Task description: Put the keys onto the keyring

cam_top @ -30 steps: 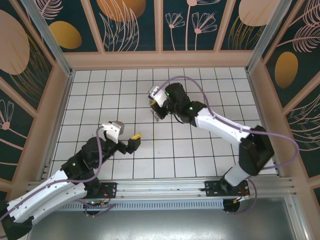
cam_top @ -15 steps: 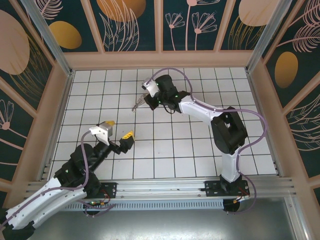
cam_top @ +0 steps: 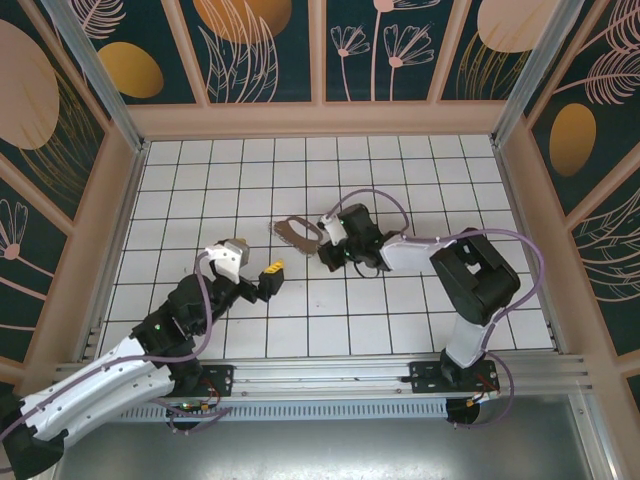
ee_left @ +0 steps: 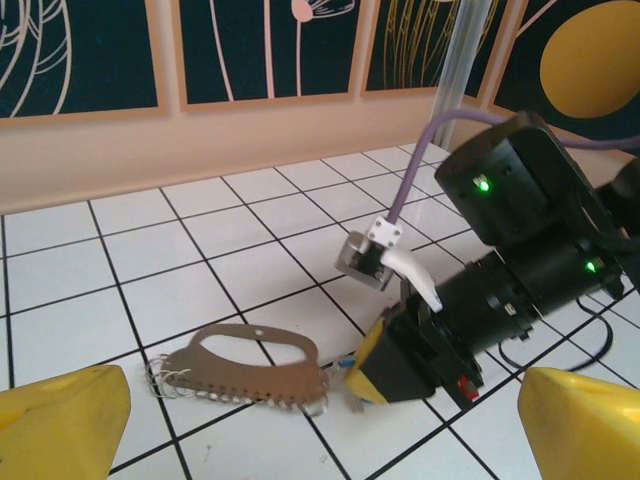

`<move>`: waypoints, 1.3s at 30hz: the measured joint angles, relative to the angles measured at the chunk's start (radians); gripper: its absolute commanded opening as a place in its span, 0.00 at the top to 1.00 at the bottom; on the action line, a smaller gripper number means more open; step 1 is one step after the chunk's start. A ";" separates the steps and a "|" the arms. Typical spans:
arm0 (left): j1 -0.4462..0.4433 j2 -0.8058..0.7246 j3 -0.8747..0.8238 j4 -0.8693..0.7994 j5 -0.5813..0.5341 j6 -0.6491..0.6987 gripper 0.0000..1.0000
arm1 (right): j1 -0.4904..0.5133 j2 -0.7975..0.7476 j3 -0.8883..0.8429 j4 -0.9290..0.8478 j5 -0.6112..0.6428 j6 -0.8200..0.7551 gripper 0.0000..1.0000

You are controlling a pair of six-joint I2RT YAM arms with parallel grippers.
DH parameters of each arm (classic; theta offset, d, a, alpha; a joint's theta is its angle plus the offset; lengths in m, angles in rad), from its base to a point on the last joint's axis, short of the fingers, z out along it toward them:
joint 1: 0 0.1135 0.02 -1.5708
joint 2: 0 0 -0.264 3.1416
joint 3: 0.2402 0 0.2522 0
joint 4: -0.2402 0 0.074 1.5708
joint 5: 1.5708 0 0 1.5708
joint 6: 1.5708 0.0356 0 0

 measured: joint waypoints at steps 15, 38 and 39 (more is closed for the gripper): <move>0.000 0.034 -0.009 0.043 -0.086 -0.014 0.02 | 0.001 -0.213 -0.187 0.071 0.119 0.076 0.01; 0.325 0.417 -0.053 0.420 -0.398 -0.021 0.01 | -0.520 -0.595 -0.493 0.466 0.382 0.041 0.01; 0.367 0.417 -0.067 0.449 -0.395 -0.030 0.01 | -0.529 -0.590 -0.518 0.513 0.379 0.022 0.01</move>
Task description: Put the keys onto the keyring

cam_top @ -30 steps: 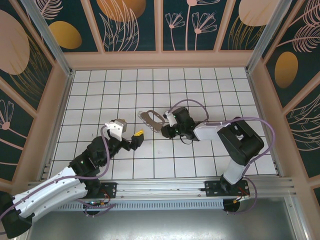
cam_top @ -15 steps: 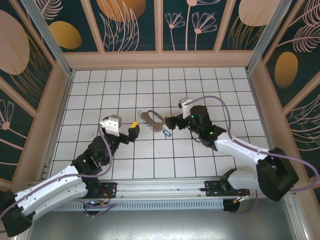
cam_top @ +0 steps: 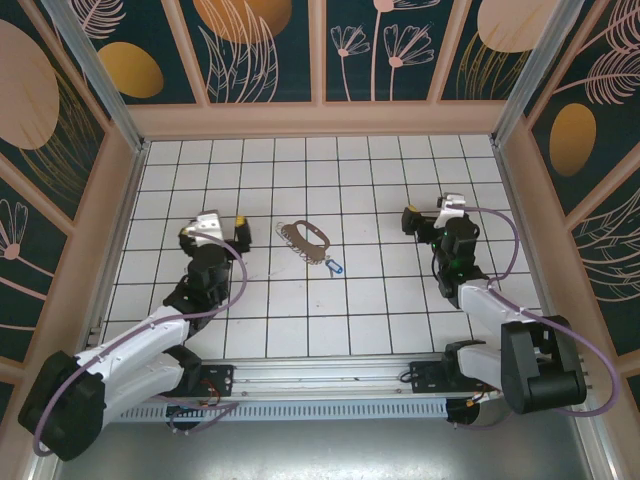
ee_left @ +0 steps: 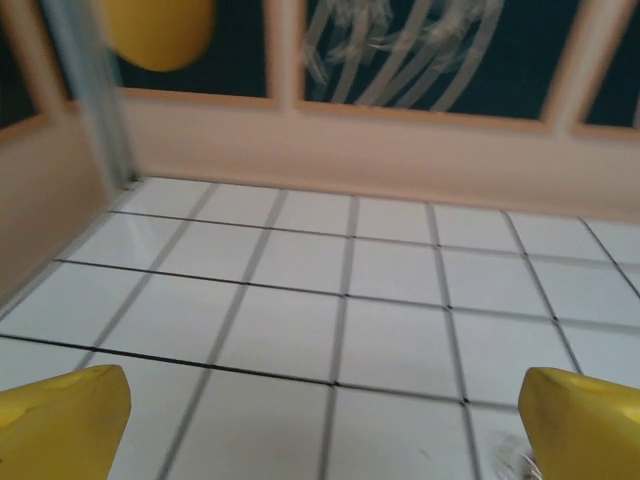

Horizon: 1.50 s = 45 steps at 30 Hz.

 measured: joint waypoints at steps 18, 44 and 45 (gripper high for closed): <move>0.351 0.402 0.005 0.375 0.024 0.112 0.01 | -0.147 0.304 -0.159 0.546 -0.114 -0.117 0.01; 0.470 0.564 -0.106 0.747 0.313 0.135 0.01 | -0.153 0.383 -0.164 0.657 -0.051 -0.061 0.01; 0.470 0.564 -0.106 0.747 0.314 0.135 0.01 | -0.154 0.383 -0.164 0.657 -0.052 -0.061 0.01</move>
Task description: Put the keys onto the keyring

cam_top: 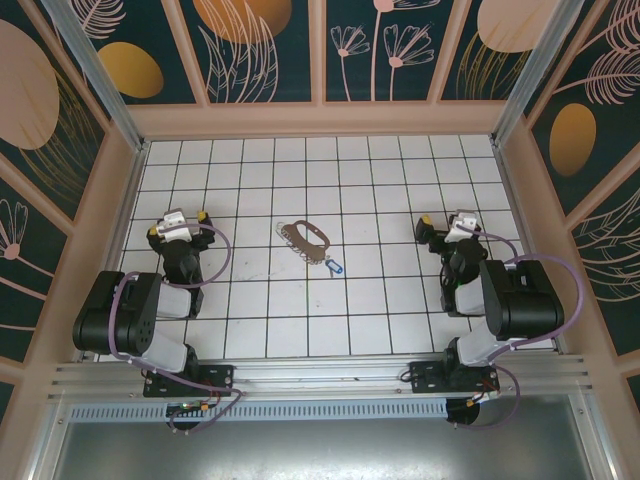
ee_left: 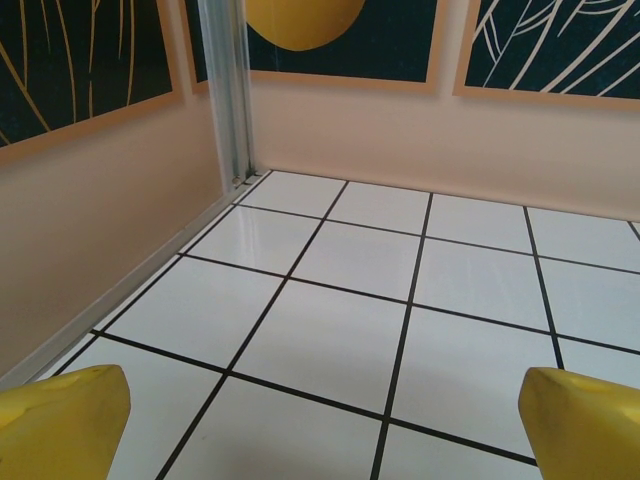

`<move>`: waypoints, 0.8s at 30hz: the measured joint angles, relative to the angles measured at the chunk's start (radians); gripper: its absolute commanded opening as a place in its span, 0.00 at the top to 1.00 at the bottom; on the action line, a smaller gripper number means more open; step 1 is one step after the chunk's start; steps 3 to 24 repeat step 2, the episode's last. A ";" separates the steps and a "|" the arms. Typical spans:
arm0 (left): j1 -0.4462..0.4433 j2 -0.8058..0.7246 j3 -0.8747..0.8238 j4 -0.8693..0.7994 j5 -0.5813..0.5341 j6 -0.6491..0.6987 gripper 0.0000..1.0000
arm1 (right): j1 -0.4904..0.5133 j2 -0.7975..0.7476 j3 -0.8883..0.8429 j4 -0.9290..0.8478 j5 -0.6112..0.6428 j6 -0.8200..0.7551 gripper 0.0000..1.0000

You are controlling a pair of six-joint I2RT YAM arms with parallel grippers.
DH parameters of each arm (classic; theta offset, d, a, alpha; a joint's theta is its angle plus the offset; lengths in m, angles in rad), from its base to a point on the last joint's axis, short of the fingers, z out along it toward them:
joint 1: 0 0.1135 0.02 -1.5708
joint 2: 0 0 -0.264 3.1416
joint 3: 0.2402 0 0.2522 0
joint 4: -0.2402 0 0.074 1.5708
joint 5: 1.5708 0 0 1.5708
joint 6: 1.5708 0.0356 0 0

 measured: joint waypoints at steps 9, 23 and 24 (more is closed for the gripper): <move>0.000 0.000 0.000 0.000 0.000 0.000 0.01 | -0.008 0.000 0.002 -0.001 -0.002 0.001 0.01; 0.000 0.000 0.000 0.000 0.000 0.000 0.01 | -0.008 0.000 0.002 -0.001 -0.002 0.001 0.01; 0.000 0.000 0.000 0.000 0.000 0.000 0.01 | -0.008 0.000 0.002 -0.001 -0.002 0.001 0.01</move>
